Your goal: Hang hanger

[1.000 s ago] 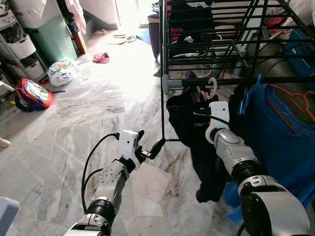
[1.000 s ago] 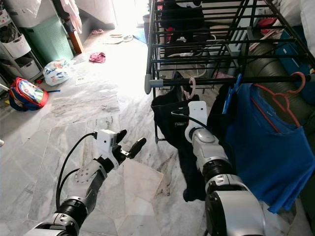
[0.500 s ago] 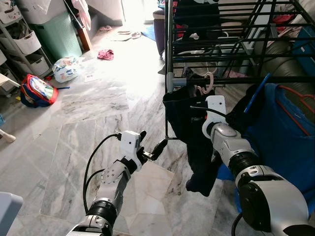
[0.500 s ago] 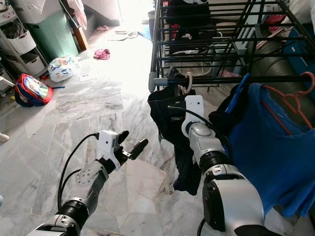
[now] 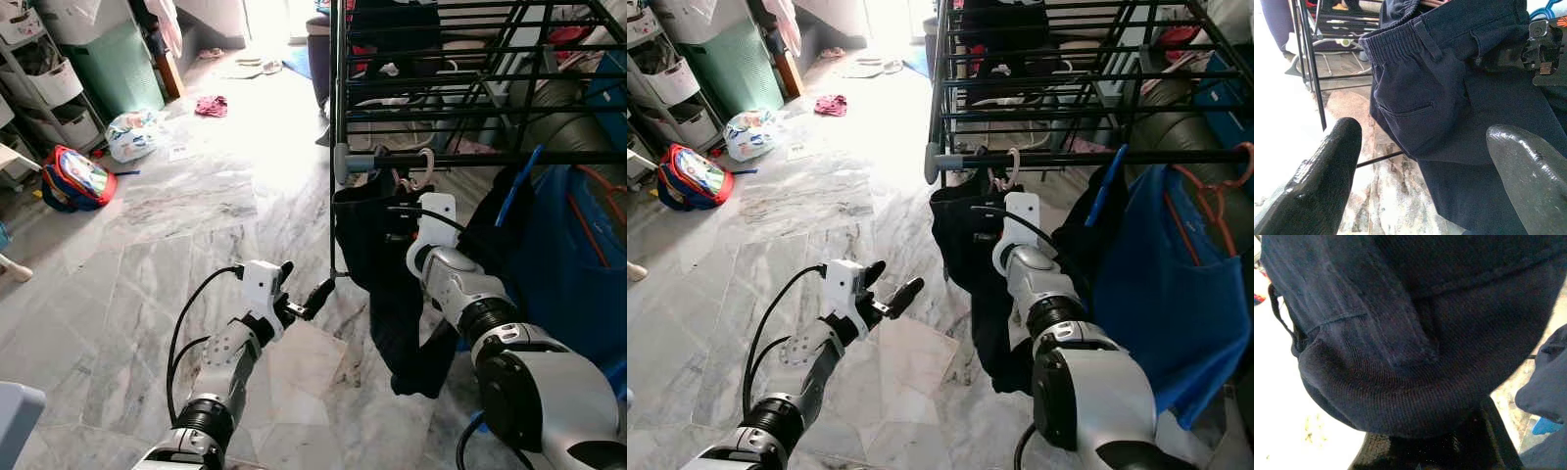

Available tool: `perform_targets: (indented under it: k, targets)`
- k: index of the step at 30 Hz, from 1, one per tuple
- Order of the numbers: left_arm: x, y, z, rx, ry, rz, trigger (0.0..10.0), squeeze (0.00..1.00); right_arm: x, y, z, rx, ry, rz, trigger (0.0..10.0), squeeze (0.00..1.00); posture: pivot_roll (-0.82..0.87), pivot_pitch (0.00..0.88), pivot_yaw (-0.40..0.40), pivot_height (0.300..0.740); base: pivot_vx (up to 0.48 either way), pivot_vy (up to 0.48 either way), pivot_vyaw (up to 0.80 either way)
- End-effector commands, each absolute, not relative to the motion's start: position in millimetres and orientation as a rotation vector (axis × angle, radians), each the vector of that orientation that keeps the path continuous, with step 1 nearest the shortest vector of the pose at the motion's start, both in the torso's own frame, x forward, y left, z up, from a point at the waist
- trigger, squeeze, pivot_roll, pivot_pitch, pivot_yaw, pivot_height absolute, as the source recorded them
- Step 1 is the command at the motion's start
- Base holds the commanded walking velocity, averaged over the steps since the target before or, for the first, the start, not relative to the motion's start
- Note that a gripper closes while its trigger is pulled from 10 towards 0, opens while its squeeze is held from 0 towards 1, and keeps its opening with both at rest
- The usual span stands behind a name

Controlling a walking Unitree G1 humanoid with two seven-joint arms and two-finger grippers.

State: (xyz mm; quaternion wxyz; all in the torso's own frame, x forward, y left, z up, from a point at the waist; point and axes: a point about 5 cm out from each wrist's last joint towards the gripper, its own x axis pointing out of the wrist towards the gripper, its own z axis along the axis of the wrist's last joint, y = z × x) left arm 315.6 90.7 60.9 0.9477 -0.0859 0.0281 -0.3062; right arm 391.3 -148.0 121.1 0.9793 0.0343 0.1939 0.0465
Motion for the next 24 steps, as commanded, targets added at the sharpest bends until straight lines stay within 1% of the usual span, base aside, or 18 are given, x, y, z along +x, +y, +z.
perform_targets:
  k: [1, 5, 11, 16, 24]
  targets:
    - [314, 93, 60, -0.171, 0.063, -0.626, 10.0, 0.00, 389, -143, 115, 0.020, 0.437, 0.117, 10.0, 0.00, -0.03, 0.135, 0.075, 0.740, 0.000, 0.000, 0.00]
    - [315, 92, 60, -0.171, 0.064, -0.625, 10.0, 0.00, 388, -138, 113, -0.052, 0.443, 0.144, 10.0, 0.00, -0.03, 0.135, 0.075, 0.740, 0.000, 0.000, 0.00]
    - [315, 91, 60, -0.174, 0.066, -0.624, 10.0, 0.00, 388, -130, 113, -0.107, 0.431, 0.169, 10.0, 0.00, -0.03, 0.134, 0.076, 0.740, 0.000, 0.000, 0.00]
    - [315, 90, 60, -0.174, 0.067, -0.624, 10.0, 0.00, 390, -124, 118, -0.102, 0.413, 0.174, 10.0, 0.00, -0.03, 0.133, 0.074, 0.740, 0.000, 0.000, 0.00]
    - [315, 89, 60, -0.175, 0.068, -0.621, 10.0, 0.00, 391, -124, 119, -0.092, 0.405, 0.164, 10.0, 0.00, -0.03, 0.132, 0.068, 0.740, 0.000, 0.000, 0.00]
